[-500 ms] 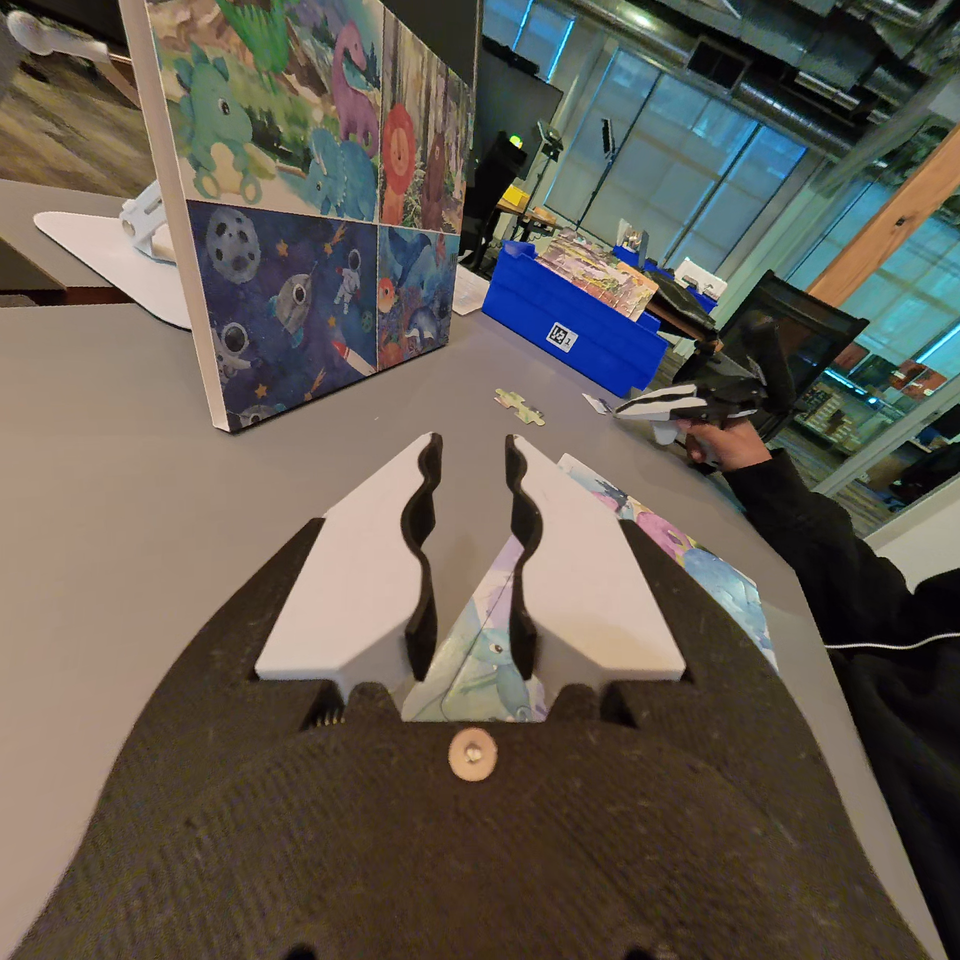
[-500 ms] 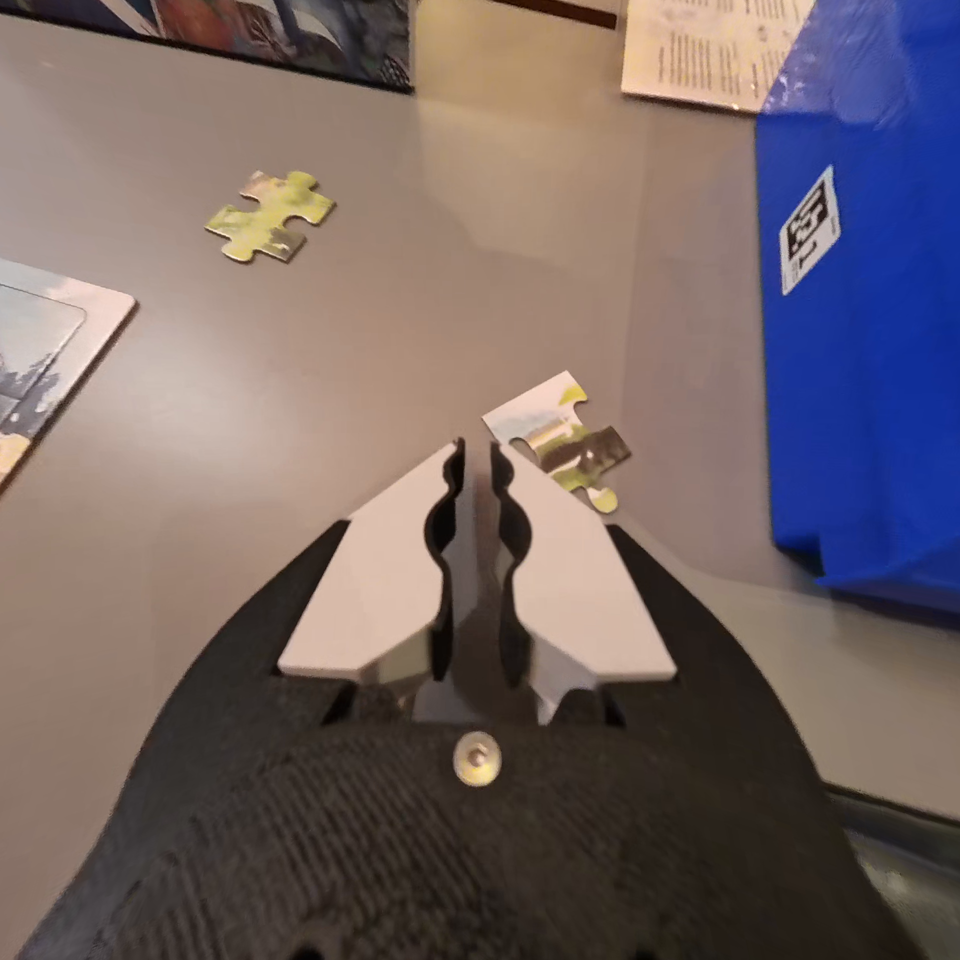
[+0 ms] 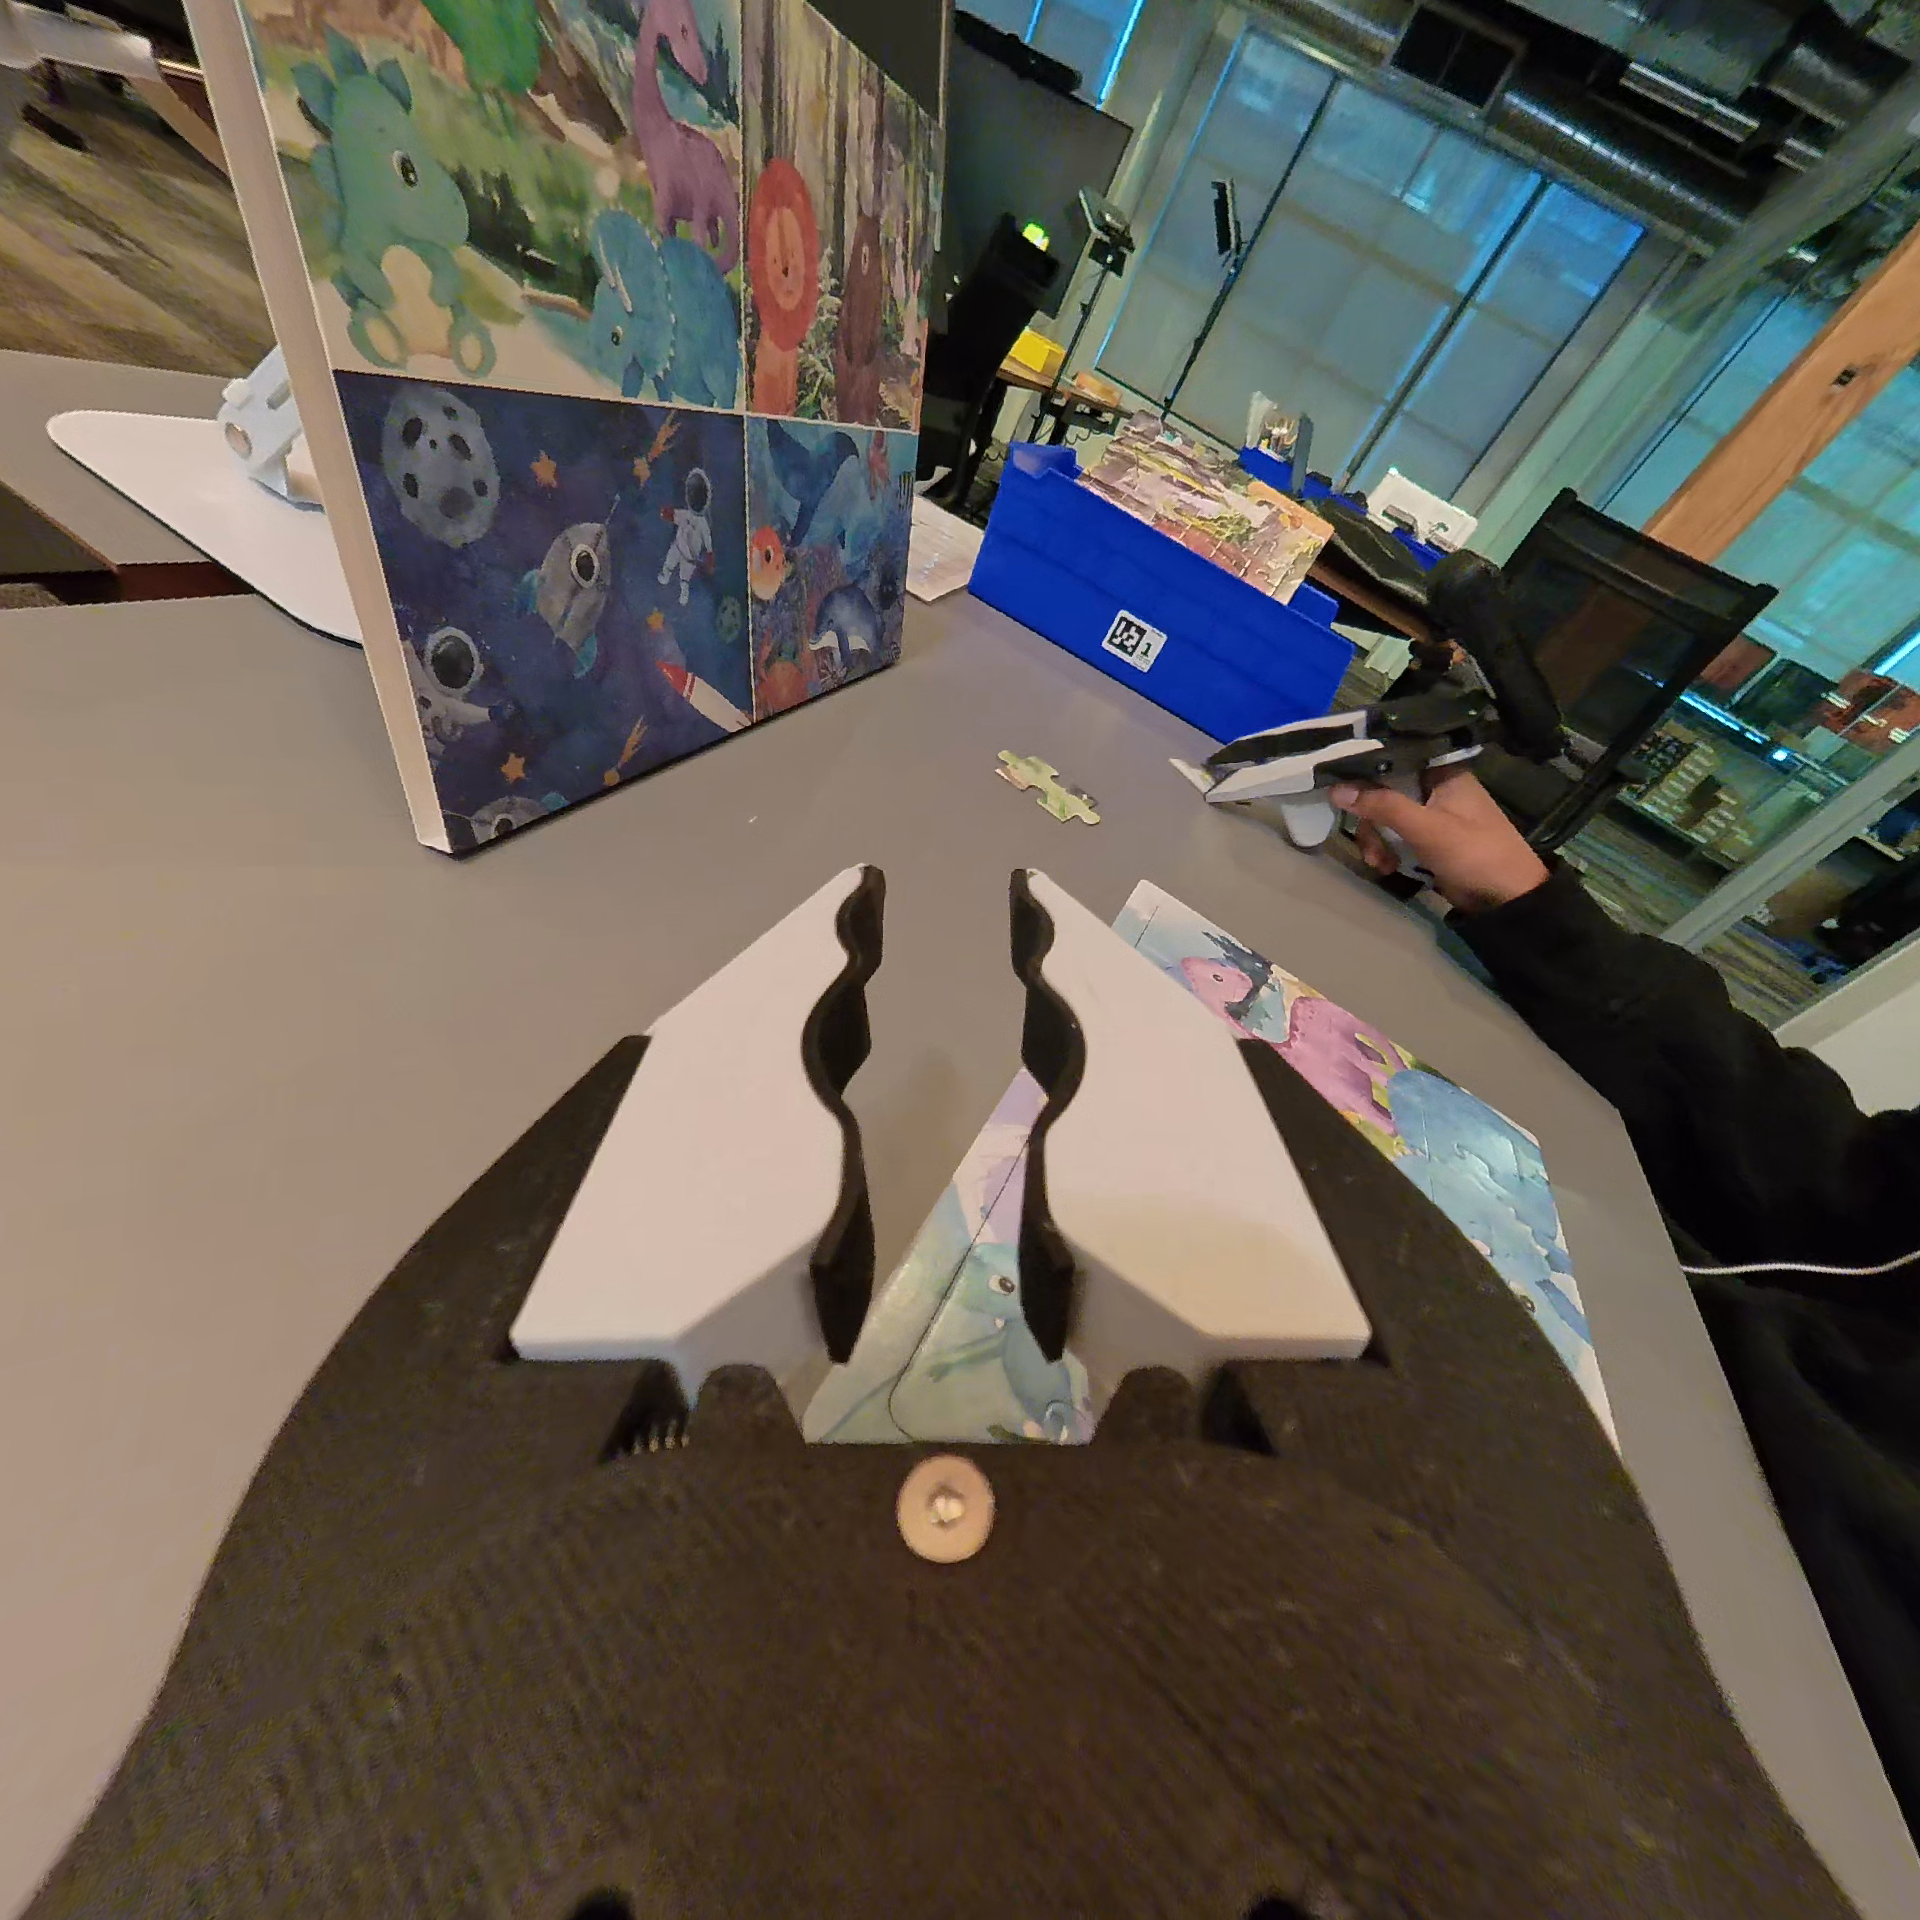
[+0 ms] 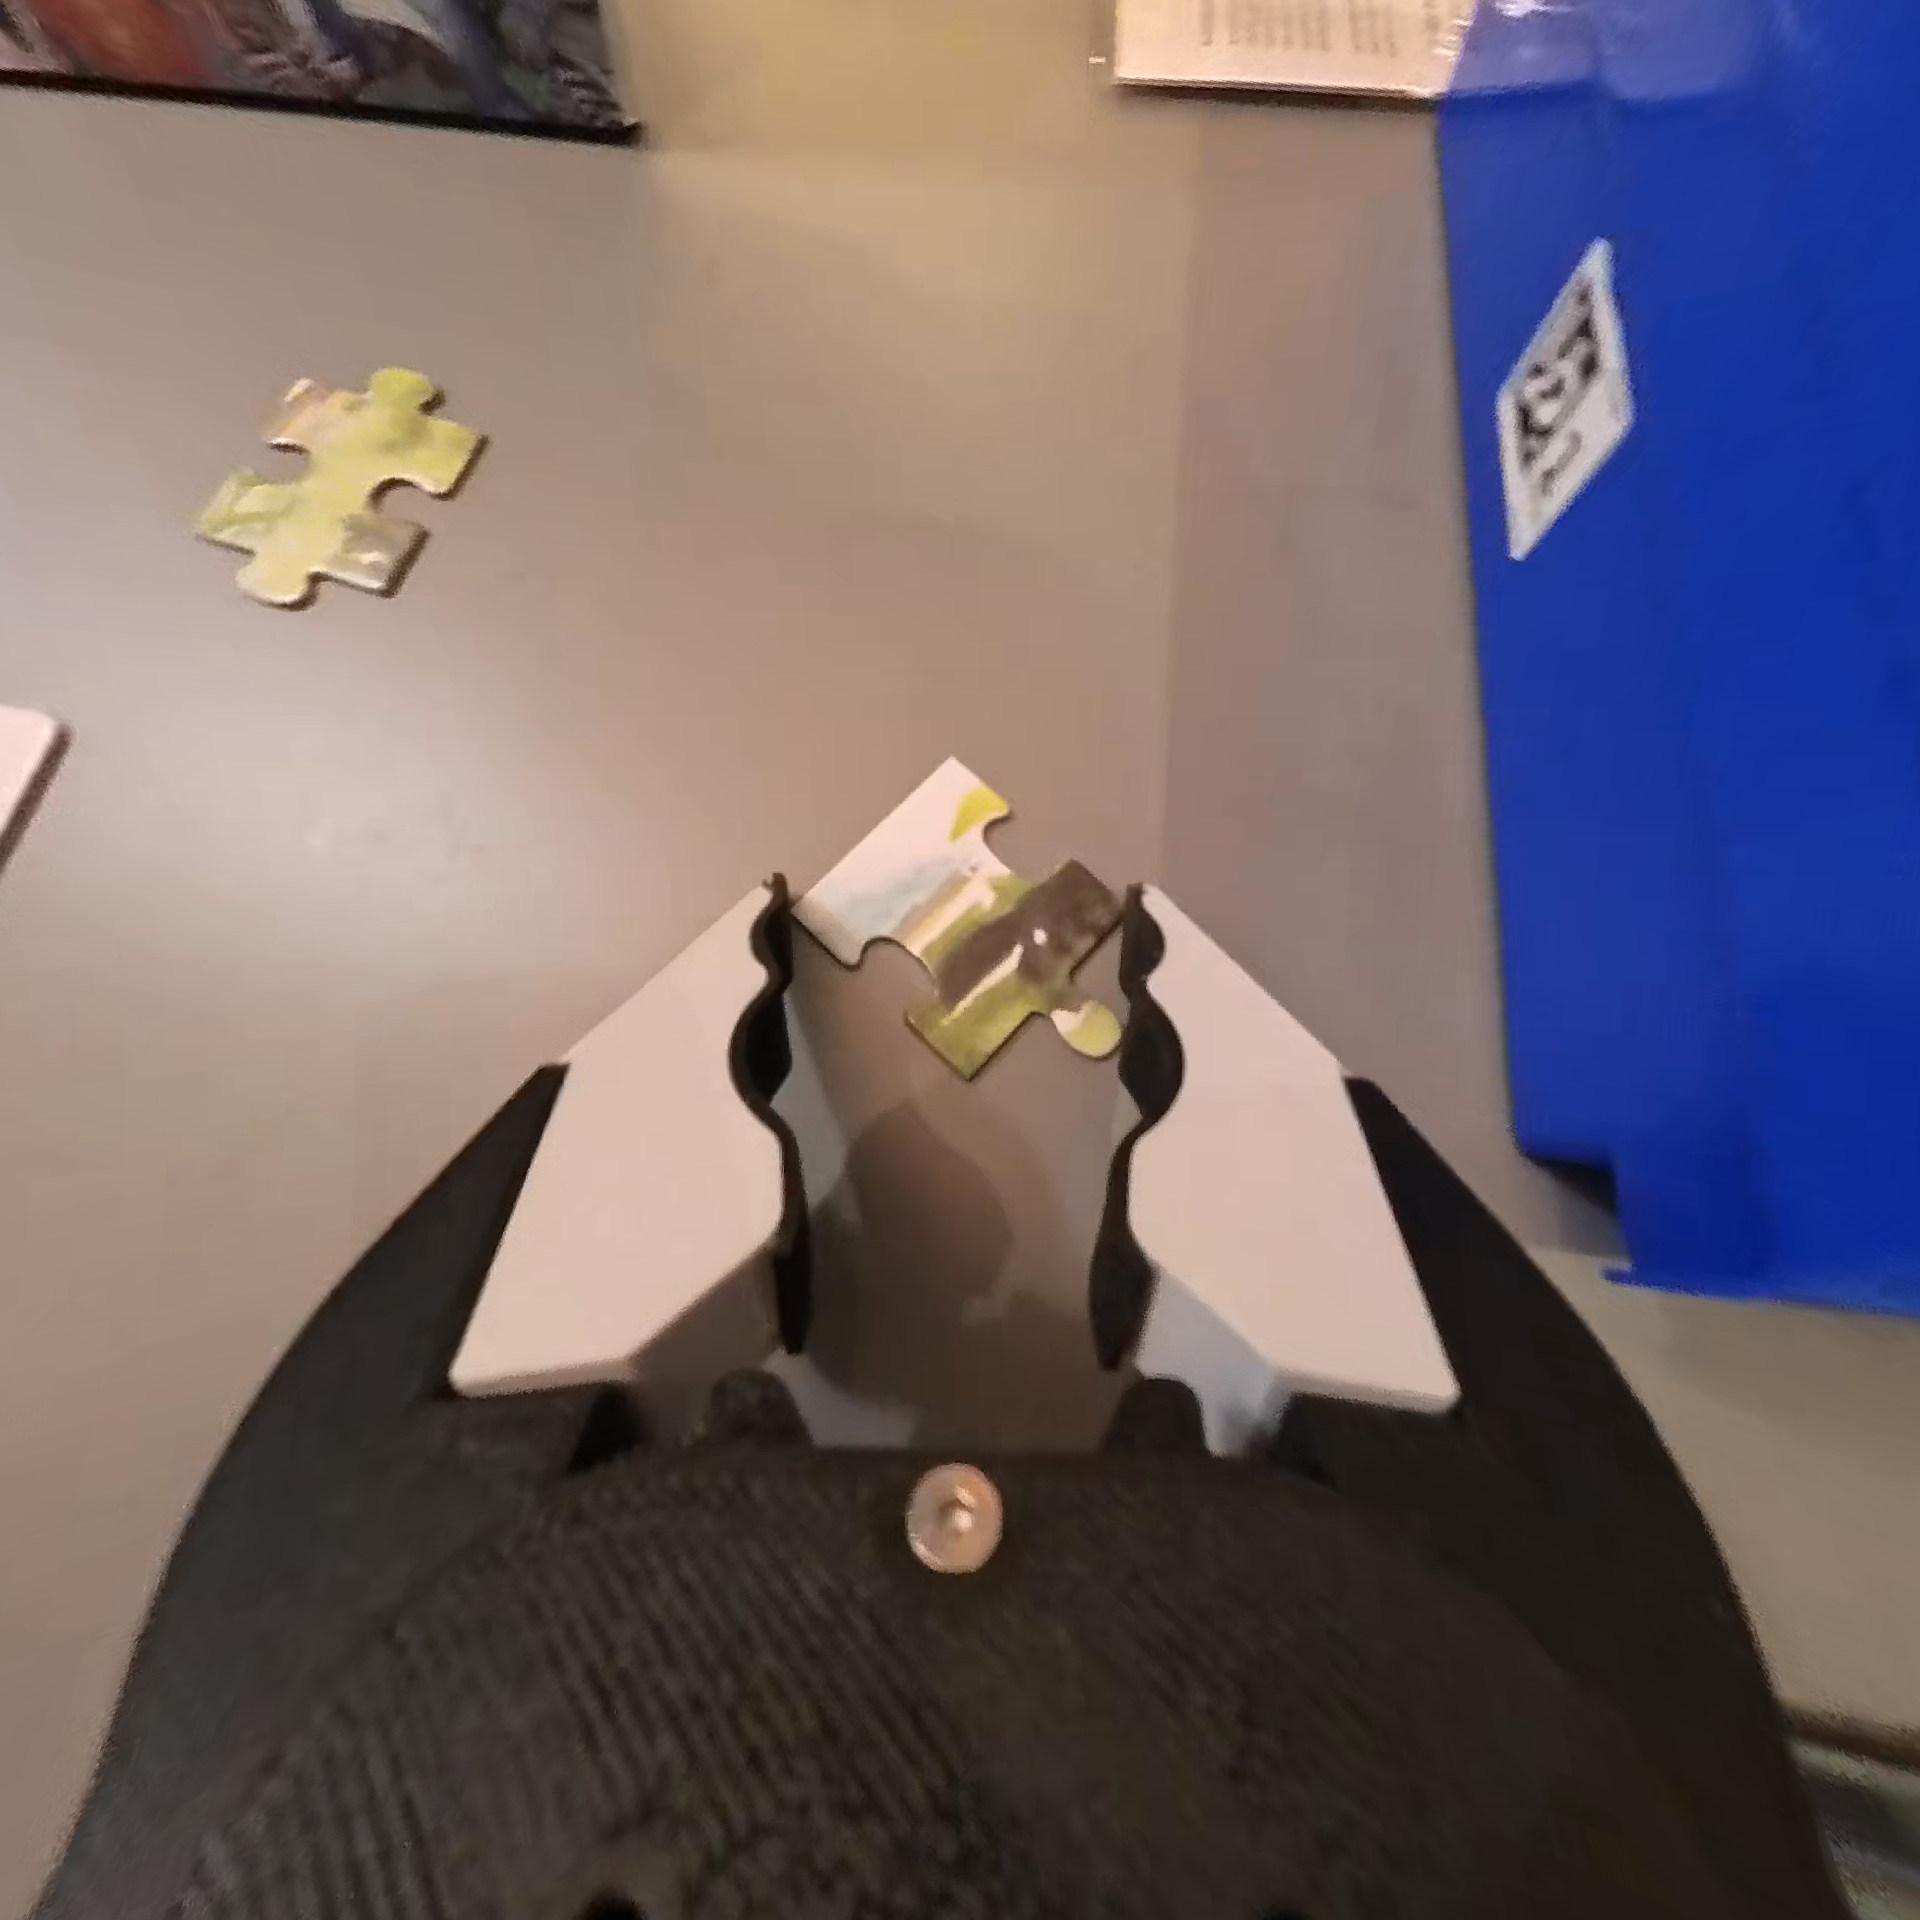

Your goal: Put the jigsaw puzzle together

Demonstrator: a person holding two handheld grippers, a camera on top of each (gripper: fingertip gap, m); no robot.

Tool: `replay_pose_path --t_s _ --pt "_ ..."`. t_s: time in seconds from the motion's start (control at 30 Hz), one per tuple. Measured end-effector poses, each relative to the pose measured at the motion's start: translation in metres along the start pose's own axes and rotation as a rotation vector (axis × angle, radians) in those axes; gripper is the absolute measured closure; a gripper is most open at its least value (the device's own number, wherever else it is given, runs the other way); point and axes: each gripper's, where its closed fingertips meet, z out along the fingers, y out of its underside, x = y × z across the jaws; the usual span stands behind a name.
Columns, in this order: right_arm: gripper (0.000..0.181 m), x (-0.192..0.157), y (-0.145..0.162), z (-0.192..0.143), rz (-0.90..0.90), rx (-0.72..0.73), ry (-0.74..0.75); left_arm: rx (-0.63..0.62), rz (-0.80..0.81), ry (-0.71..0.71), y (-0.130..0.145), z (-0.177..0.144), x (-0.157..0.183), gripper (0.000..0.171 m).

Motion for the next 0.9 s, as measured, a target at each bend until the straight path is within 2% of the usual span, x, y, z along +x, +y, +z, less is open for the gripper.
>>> replay_pose_path --t_s 0.23,0.3,0.33,0.37,0.4,0.5,0.67,0.83,0.9 --pt "0.119 -0.084 0.007 -0.011 -0.368 0.028 -0.332 -0.011 -0.001 0.009 0.003 0.002 0.001 0.149" --pt "0.123 -0.091 0.005 -0.013 -0.442 0.068 -0.292 -0.008 -0.004 0.010 0.002 0.001 0.001 0.149" --pt "0.131 -0.087 0.002 -0.013 -0.466 0.090 -0.227 -0.005 -0.007 0.012 0.002 0.001 0.001 0.149" --pt "0.128 -0.076 -0.003 -0.012 -0.470 0.114 -0.119 -0.002 -0.009 0.015 0.001 0.001 0.001 0.149" --pt "0.136 -0.063 -0.006 -0.012 -0.460 0.122 -0.010 -0.001 -0.010 0.017 0.001 0.001 0.001 0.149" --pt "0.133 -0.047 -0.004 -0.016 -0.400 0.105 0.130 -0.005 -0.007 0.024 0.002 0.001 0.003 0.152" --pt "0.116 -0.049 -0.005 -0.018 -0.266 0.108 0.098 -0.008 -0.004 0.024 0.002 0.002 0.003 0.153" --pt "0.105 -0.047 0.000 0.001 -0.014 -0.003 -0.057 -0.012 -0.007 0.022 0.004 0.002 0.002 0.153" --pt "0.115 -0.042 -0.003 0.004 -0.011 0.000 -0.012 -0.014 -0.007 0.020 0.004 0.002 0.001 0.153"
